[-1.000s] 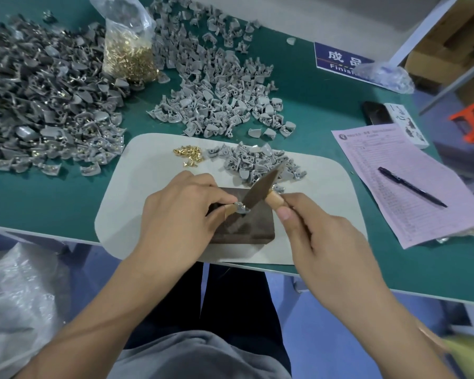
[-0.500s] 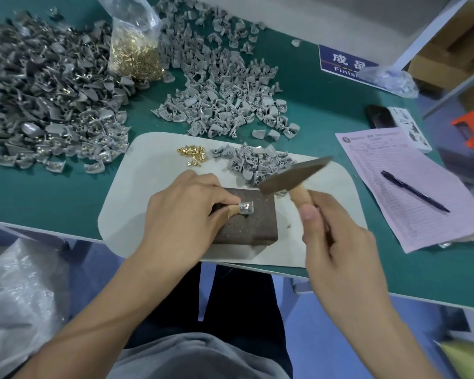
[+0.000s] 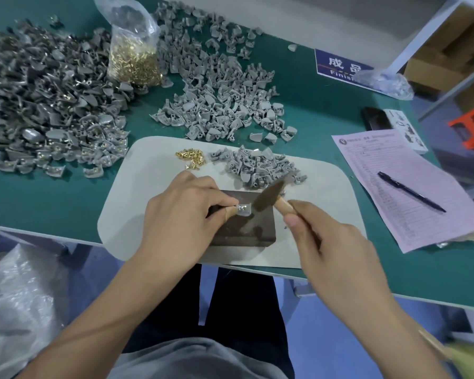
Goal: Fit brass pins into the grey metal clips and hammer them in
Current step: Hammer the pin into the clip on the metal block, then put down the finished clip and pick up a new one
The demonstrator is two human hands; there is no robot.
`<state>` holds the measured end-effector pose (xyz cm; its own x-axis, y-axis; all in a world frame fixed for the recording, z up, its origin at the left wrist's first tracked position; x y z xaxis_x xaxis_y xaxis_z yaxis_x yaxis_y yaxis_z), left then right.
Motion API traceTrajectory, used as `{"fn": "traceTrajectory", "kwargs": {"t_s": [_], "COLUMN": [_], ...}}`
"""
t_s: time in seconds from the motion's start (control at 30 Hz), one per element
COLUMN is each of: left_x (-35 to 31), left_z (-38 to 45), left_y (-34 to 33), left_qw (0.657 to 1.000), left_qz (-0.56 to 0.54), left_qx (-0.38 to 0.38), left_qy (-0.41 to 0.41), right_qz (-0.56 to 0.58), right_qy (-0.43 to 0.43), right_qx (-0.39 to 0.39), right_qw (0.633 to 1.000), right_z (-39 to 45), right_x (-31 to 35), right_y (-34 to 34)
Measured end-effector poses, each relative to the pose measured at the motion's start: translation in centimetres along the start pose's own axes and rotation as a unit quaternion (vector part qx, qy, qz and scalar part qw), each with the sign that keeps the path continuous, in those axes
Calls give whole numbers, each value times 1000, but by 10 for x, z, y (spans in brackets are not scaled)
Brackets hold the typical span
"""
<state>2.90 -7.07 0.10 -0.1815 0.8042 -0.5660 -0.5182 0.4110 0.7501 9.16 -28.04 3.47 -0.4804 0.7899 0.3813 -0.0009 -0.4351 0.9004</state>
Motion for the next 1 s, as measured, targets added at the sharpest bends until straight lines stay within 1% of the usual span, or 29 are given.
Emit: {"fn": "traceTrajectory", "kwargs": {"t_s": [0.07,0.1,0.13,0.2,0.23,0.3,0.4,0.5,0.57,0.63,0.77,0.8,0.87,0.9,0.93,1.0], "left_x": [0,1,1,1,1,0,1,2,1,0,-1,0,1,2,4,11], "left_z": [0,1,1,1,1,1,0,0,0,0,-1,-1,-1,-3,-5,-10], "left_y": [0,0,0,0,1,1,1,-1,-1,0,0,-1,-3,-4,-4,0], "left_qw": [1000,1000,1000,1000,1000,1000,1000,1000,1000,1000,1000,1000,1000,999,998,993], "left_qz": [1,1,0,2,3,7,4,1,3,7,9,9,-9,-32,-61,-104], "left_qx": [0,0,0,2,4,4,6,9,9,8,5,5,1,-2,-8,-38], "left_qy": [0,1,2,3,2,-3,2,7,3,0,-6,-9,-13,-7,5,31], "right_qz": [44,68,72,46,34,19,-8,-87,-107,-138,-205,-213,-200,-162,-102,3], "right_qy": [-18,-21,-16,-9,-8,-25,-89,-143,-170,-175,-173,-163,-112,-74,-29,66], "right_qx": [-47,-47,-29,27,33,-5,-56,-58,-67,-75,-47,-53,-105,-136,-154,-157], "right_qw": [998,996,997,999,999,999,994,984,977,972,962,962,968,975,982,985], "right_z": [-1,-2,-4,-5,-4,0,3,0,-2,-1,1,2,8,12,16,27], "right_x": [4,7,10,9,4,-8,-28,-48,-55,-57,-51,-48,-37,-28,-17,15], "right_y": [5,4,0,-7,-7,-1,-1,-9,-13,-18,-28,-28,-23,-21,-19,-22]}}
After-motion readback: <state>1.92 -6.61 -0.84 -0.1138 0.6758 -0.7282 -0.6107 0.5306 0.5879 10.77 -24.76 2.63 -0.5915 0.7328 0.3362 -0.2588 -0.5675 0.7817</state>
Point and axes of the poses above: each hand's wrist, its own z-axis towards the middle knuckle, its own y-axis out of the back of the hand, x = y × z, the point moved 4 cm from there along z, towards the middle knuckle, and after that the axes turned 8 degrees about -x, right-handed, at the moved point
